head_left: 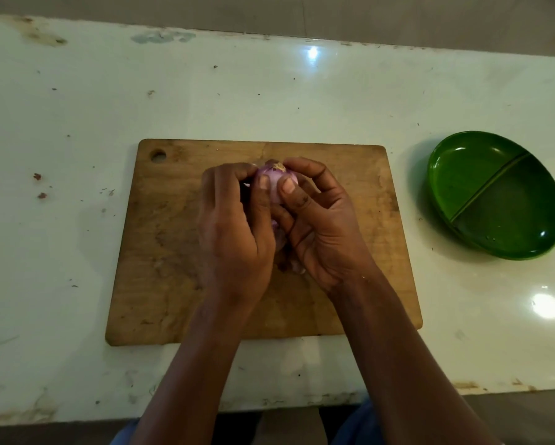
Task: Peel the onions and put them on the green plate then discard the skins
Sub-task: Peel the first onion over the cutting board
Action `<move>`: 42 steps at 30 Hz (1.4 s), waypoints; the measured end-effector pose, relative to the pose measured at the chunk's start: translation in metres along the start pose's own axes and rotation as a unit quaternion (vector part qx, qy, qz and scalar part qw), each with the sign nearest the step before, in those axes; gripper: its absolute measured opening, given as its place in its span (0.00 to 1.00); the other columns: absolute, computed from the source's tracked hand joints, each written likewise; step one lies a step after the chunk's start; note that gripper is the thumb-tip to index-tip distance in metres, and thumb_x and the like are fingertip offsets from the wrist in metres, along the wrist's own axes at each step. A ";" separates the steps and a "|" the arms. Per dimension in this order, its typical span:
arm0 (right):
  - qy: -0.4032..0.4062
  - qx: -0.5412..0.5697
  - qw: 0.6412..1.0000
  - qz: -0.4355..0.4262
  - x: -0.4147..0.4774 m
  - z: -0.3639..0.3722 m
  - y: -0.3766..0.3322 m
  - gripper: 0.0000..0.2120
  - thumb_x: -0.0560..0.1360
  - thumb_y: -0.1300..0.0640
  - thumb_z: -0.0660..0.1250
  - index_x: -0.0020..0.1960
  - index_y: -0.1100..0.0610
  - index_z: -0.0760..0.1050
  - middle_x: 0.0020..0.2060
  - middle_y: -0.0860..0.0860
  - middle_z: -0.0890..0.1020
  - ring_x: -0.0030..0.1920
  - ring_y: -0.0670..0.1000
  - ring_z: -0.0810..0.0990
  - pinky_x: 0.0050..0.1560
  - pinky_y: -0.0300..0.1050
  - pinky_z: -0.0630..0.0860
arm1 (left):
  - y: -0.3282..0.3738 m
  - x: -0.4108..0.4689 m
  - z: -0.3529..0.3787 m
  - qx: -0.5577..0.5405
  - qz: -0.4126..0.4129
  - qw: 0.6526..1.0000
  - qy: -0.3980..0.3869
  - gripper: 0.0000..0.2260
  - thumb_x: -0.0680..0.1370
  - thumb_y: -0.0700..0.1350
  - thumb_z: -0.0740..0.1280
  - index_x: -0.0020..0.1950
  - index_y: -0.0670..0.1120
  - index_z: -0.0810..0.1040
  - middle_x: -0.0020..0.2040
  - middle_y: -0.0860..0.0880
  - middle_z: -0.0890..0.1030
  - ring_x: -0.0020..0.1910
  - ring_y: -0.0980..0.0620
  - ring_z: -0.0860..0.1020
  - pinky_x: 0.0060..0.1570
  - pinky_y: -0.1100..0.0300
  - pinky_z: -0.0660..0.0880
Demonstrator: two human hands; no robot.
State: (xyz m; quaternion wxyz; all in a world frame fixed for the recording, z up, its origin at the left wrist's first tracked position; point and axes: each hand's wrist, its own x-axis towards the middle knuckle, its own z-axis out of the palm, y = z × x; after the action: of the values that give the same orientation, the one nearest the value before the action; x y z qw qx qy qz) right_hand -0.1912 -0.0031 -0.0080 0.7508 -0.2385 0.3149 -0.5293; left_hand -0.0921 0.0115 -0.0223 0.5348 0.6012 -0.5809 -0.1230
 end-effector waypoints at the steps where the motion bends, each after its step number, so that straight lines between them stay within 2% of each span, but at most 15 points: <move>1: 0.002 0.000 1.000 -0.002 0.000 0.001 0.000 0.13 0.62 0.61 0.72 0.47 0.57 0.79 0.46 0.56 0.83 0.42 0.52 0.84 0.36 0.42 0.80 | -0.001 0.000 0.000 0.007 0.006 1.000 -0.002 0.12 0.81 0.44 0.58 0.53 0.35 0.74 0.49 0.46 0.72 0.46 0.55 0.73 0.43 0.73 0.69; 4: 0.006 -0.018 1.000 -0.008 0.000 0.001 0.001 0.14 0.62 0.63 0.73 0.48 0.60 0.78 0.46 0.55 0.82 0.44 0.52 0.83 0.42 0.41 0.82 | -0.002 -0.002 0.000 0.015 0.023 1.000 -0.003 0.15 0.82 0.49 0.53 0.55 0.38 0.71 0.49 0.44 0.72 0.46 0.58 0.70 0.44 0.75 0.67; 7: -0.004 -0.043 0.999 -0.018 0.000 0.001 0.002 0.10 0.67 0.66 0.72 0.48 0.59 0.79 0.47 0.55 0.82 0.45 0.52 0.83 0.43 0.43 0.82 | -0.002 -0.004 0.000 0.020 0.033 0.999 -0.004 0.13 0.83 0.53 0.49 0.56 0.45 0.65 0.49 0.41 0.74 0.45 0.55 0.71 0.42 0.74 0.66; 10: 0.001 -0.070 0.997 -0.027 0.000 0.000 0.003 0.10 0.67 0.66 0.70 0.47 0.57 0.80 0.48 0.56 0.82 0.47 0.54 0.83 0.43 0.45 0.82 | -0.001 -0.004 -0.001 0.024 0.037 0.999 -0.007 0.17 0.82 0.58 0.46 0.55 0.46 0.63 0.48 0.38 0.75 0.44 0.52 0.72 0.40 0.74 0.64; 15: 0.008 -0.124 0.991 -0.046 0.000 -0.002 0.005 0.12 0.67 0.66 0.71 0.49 0.57 0.79 0.52 0.57 0.81 0.50 0.56 0.82 0.45 0.48 0.81 | 0.002 -0.004 -0.001 0.021 0.035 0.999 -0.021 0.18 0.81 0.59 0.44 0.55 0.46 0.61 0.47 0.38 0.74 0.42 0.50 0.71 0.40 0.72 0.62; 17: 0.012 -0.129 0.991 -0.043 -0.001 -0.001 0.005 0.12 0.67 0.67 0.71 0.49 0.57 0.79 0.52 0.56 0.82 0.48 0.55 0.83 0.43 0.50 0.81 | 0.002 -0.004 -0.001 0.025 0.032 0.999 -0.029 0.17 0.82 0.58 0.44 0.56 0.46 0.61 0.48 0.36 0.74 0.43 0.50 0.71 0.40 0.72 0.62; 19: 0.013 -0.135 0.990 -0.039 -0.001 0.000 0.006 0.13 0.68 0.66 0.72 0.50 0.57 0.78 0.52 0.55 0.82 0.46 0.55 0.83 0.42 0.52 0.79 | 0.000 -0.004 -0.002 0.035 0.025 0.999 -0.032 0.11 0.83 0.53 0.49 0.56 0.47 0.61 0.49 0.36 0.74 0.44 0.50 0.71 0.40 0.71 0.62; 20: 0.012 -0.134 0.990 -0.039 -0.001 0.001 0.006 0.13 0.68 0.67 0.72 0.51 0.58 0.78 0.52 0.54 0.82 0.46 0.54 0.83 0.42 0.51 0.79 | -0.001 -0.005 -0.002 0.040 0.022 0.998 -0.034 0.08 0.82 0.49 0.53 0.56 0.47 0.61 0.50 0.36 0.74 0.44 0.50 0.71 0.39 0.70 0.62; 23: 0.006 -0.107 0.993 -0.039 -0.001 0.005 0.006 0.15 0.66 0.67 0.73 0.52 0.60 0.77 0.50 0.53 0.82 0.46 0.53 0.83 0.40 0.43 0.81 | -0.002 -0.006 -0.001 0.059 0.024 0.998 -0.029 0.10 0.77 0.44 0.59 0.57 0.46 0.62 0.50 0.36 0.74 0.45 0.50 0.71 0.38 0.64 0.65; 28: 0.007 -0.100 0.994 -0.048 -0.002 0.008 0.011 0.14 0.68 0.69 0.71 0.52 0.62 0.76 0.52 0.53 0.82 0.47 0.52 0.83 0.40 0.40 0.80 | -0.001 -0.005 0.000 0.074 0.019 0.997 -0.011 0.10 0.77 0.43 0.59 0.57 0.46 0.61 0.49 0.35 0.74 0.44 0.47 0.72 0.38 0.63 0.64; 32: 0.004 -0.096 0.993 -0.062 -0.001 0.011 0.016 0.14 0.69 0.72 0.70 0.52 0.63 0.76 0.52 0.54 0.82 0.50 0.53 0.83 0.52 0.49 0.81 | -0.001 -0.006 -0.001 0.067 -0.006 0.998 0.002 0.12 0.77 0.43 0.61 0.57 0.47 0.61 0.50 0.35 0.74 0.44 0.44 0.74 0.36 0.60 0.66; 34: 0.006 -0.093 0.994 -0.064 -0.002 0.012 0.018 0.13 0.69 0.72 0.70 0.52 0.63 0.77 0.52 0.54 0.82 0.51 0.54 0.82 0.53 0.51 0.79 | 0.000 -0.006 -0.002 0.064 -0.009 0.998 0.005 0.13 0.76 0.44 0.61 0.57 0.47 0.60 0.50 0.35 0.74 0.44 0.44 0.75 0.35 0.58 0.69; 37: 0.010 -0.076 0.995 -0.057 -0.002 0.016 0.020 0.14 0.68 0.71 0.71 0.52 0.62 0.77 0.51 0.56 0.81 0.51 0.55 0.82 0.52 0.50 0.80 | 0.002 -0.004 -0.004 0.029 -0.030 0.999 0.019 0.12 0.77 0.46 0.61 0.56 0.47 0.61 0.50 0.37 0.74 0.44 0.44 0.75 0.34 0.55 0.73; 40: 0.011 -0.075 0.995 -0.063 -0.003 0.019 0.022 0.13 0.68 0.68 0.71 0.51 0.59 0.78 0.52 0.57 0.81 0.53 0.57 0.81 0.52 0.49 0.80 | 0.005 -0.001 -0.005 -0.016 -0.070 0.996 0.057 0.15 0.76 0.47 0.60 0.58 0.41 0.65 0.49 0.36 0.73 0.43 0.43 0.74 0.36 0.58 0.73; 42: 0.018 -0.072 0.995 -0.062 -0.002 0.020 0.023 0.13 0.67 0.67 0.71 0.50 0.57 0.78 0.51 0.57 0.81 0.53 0.57 0.80 0.51 0.49 0.80 | 0.007 0.000 -0.004 -0.012 -0.057 0.996 0.070 0.15 0.76 0.45 0.59 0.59 0.37 0.65 0.49 0.39 0.73 0.44 0.48 0.74 0.40 0.67 0.71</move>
State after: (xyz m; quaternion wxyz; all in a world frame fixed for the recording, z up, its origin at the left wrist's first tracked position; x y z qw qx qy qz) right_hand -0.1627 0.0069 -0.0097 0.6914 -0.3015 0.3501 -0.5554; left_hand -0.0925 0.0157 -0.0156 0.5733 0.6341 -0.5052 -0.1182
